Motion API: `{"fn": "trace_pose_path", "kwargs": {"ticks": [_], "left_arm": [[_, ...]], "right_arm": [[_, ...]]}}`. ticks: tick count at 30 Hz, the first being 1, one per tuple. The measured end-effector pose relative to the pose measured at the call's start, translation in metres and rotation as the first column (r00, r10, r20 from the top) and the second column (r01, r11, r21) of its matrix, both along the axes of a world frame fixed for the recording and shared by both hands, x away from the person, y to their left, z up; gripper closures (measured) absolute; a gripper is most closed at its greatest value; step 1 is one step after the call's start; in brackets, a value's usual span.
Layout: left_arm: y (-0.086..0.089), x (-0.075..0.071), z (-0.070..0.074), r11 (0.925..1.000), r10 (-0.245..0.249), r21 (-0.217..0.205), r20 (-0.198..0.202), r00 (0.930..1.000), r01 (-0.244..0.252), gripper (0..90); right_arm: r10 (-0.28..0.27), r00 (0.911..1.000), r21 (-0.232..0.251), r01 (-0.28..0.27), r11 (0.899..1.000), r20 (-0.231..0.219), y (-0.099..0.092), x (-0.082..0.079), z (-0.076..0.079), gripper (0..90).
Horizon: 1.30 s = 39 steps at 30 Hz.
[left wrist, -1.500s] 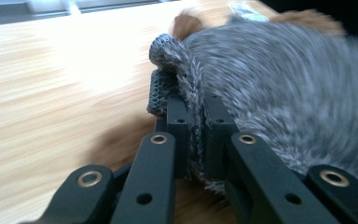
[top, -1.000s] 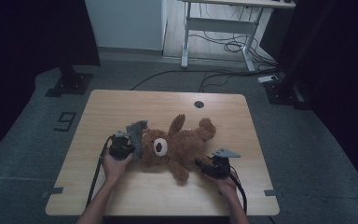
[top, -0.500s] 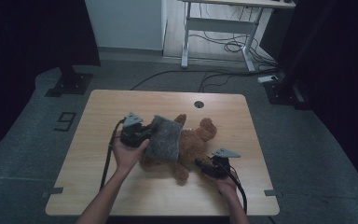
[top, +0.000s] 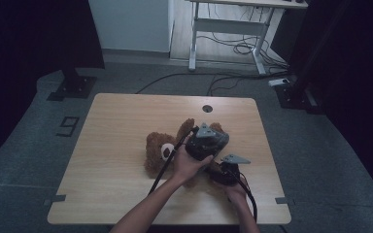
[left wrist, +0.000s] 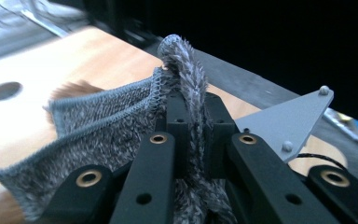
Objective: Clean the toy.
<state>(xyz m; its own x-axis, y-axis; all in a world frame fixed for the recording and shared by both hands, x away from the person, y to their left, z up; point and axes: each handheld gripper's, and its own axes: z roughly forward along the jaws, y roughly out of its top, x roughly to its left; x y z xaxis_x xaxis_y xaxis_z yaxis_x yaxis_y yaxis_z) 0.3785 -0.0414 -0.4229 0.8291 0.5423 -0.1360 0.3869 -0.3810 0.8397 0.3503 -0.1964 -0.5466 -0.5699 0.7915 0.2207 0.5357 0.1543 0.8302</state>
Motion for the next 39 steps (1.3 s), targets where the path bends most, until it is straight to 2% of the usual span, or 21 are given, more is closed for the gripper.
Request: {"fn": "trace_pose_path", "kwargs": {"ticks": [1,3,4,5,7,8,9,14,17,21,25,27,30,32,35,39], "left_arm": [[0.0,0.003,-0.006,0.9994,0.019,0.031,-0.004,0.9998,-0.019,82.5],[0.004,0.011,-0.022,0.993,0.06,0.103,-0.011,0.9981,-0.058,82.5],[0.01,0.016,-0.03,0.9918,0.078,0.104,-0.036,0.9963,-0.074,82.6],[0.017,0.021,-0.037,0.9939,0.085,0.076,-0.069,0.9939,-0.08,82.6],[0.032,0.028,-0.044,0.9961,0.086,-0.008,-0.143,0.986,-0.088,82.8],[0.037,0.029,-0.043,0.9957,0.085,-0.023,-0.16,0.9835,-0.09,82.8],[0.041,0.029,-0.042,0.9951,0.091,-0.024,-0.155,0.9837,-0.096,82.8],[0.057,0.024,-0.033,0.9912,0.131,0.027,-0.093,0.987,-0.129,82.7],[0.076,0.021,-0.025,0.9831,0.177,0.053,-0.038,0.9835,-0.175,82.6],[0.112,0.02,-0.017,0.966,0.246,0.08,0.006,0.9692,-0.246,82.9],[0.151,0.019,-0.017,0.9517,0.301,0.065,0.002,0.9538,-0.3,82.9],[0.167,0.017,-0.02,0.9414,0.332,0.06,0.003,0.9431,-0.332,82.9],[0.189,0.018,-0.028,0.9225,0.38,0.074,-0.006,0.9249,-0.379,83.1],[0.2,0.018,-0.039,0.9178,0.393,0.073,-0.027,0.9192,-0.39,83.1],[0.211,0.018,-0.053,0.9158,0.401,0.046,-0.064,0.9137,-0.399,83.0],[0.217,0.017,-0.06,0.909,0.416,0.049,-0.071,0.9064,-0.414,83.1]], "right_arm": [[0.0,1.0,0.001,0.0,1.0,-0.001,0.0,0.0,0.0,58.1],[-0.001,1.0,-0.002,0.001,1.0,0.001,0.0,0.0,0.0,58.1],[-0.003,1.0,0.002,0.003,1.0,-0.005,0.0,0.0,0.0,58.1],[-0.002,1.0,0.001,0.002,1.0,-0.005,0.0,0.0,0.0,58.1],[0.0,1.0,-0.002,0.0,1.0,-0.005,0.001,0.0,0.0,58.0],[0.001,1.0,-0.001,-0.001,1.0,-0.005,0.001,0.0,0.0,58.0],[0.003,1.0,-0.004,-0.003,1.0,-0.004,0.001,0.0,0.0,58.0],[0.001,1.0,-0.002,-0.001,1.0,-0.008,0.001,0.0,0.0,58.0],[0.001,1.0,0.002,-0.001,1.0,-0.008,0.0,0.001,0.0,58.0],[0.001,1.0,0.004,-0.001,1.0,-0.01,0.0,0.001,0.0,58.0],[-0.001,1.0,0.004,0.001,1.0,-0.007,0.0,0.001,0.0,58.0],[-0.001,1.0,0.002,0.001,1.0,-0.007,0.0,0.001,0.0,58.0],[-0.003,1.0,0.003,0.003,1.0,-0.009,0.001,0.001,0.0,57.9],[-0.003,1.0,0.002,0.003,1.0,-0.009,0.001,0.001,0.0,58.0],[-0.002,1.0,0.002,0.002,1.0,-0.008,0.001,0.001,0.0,57.9],[-0.004,1.0,0.003,0.004,1.0,-0.008,0.001,0.0,0.0,57.9]]}}
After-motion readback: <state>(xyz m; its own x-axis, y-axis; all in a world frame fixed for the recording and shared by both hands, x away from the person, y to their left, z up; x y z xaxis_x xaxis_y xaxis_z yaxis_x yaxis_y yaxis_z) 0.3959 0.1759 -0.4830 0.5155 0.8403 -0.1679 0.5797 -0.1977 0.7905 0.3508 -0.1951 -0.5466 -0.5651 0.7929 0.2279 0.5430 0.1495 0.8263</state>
